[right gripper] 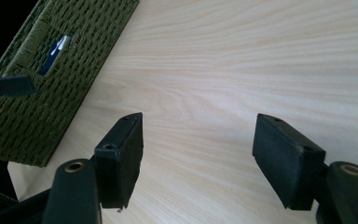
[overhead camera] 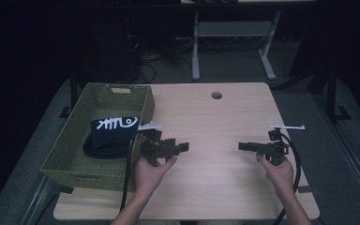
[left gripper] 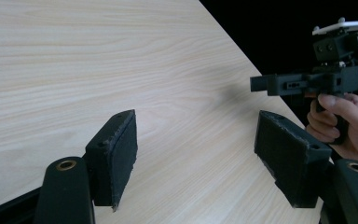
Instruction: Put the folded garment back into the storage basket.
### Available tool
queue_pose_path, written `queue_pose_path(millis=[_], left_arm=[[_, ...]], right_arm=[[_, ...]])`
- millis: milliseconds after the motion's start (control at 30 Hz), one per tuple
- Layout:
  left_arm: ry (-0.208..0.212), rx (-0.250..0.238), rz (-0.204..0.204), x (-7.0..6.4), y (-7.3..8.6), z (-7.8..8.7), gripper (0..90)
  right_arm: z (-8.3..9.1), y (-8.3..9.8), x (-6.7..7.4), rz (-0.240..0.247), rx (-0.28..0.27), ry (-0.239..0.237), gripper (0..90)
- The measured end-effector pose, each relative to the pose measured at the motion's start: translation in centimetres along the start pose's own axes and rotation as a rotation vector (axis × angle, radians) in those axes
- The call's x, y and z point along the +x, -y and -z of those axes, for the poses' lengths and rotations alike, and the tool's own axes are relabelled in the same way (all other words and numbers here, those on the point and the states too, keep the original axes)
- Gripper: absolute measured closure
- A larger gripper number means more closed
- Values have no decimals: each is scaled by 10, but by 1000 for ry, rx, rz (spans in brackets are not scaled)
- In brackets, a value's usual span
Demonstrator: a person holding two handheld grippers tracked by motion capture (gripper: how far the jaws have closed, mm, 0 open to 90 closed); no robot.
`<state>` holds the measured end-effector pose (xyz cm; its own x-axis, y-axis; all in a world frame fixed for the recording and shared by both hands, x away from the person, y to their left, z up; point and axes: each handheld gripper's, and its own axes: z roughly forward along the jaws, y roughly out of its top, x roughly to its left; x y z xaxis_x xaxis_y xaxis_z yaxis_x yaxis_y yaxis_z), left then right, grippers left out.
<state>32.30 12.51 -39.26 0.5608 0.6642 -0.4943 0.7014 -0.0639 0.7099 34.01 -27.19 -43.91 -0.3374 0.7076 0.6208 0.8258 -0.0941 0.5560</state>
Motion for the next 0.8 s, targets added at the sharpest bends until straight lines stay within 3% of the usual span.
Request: queue_pose_path(millis=[467, 800], left_arm=[[0, -1, 31, 6, 19, -23, 284], [14, 9, 24, 5, 27, -33, 280]], right_arm=[[18, 16, -16, -9, -6, 8, 307], [32, 32, -28, -18, -26, 16, 288]])
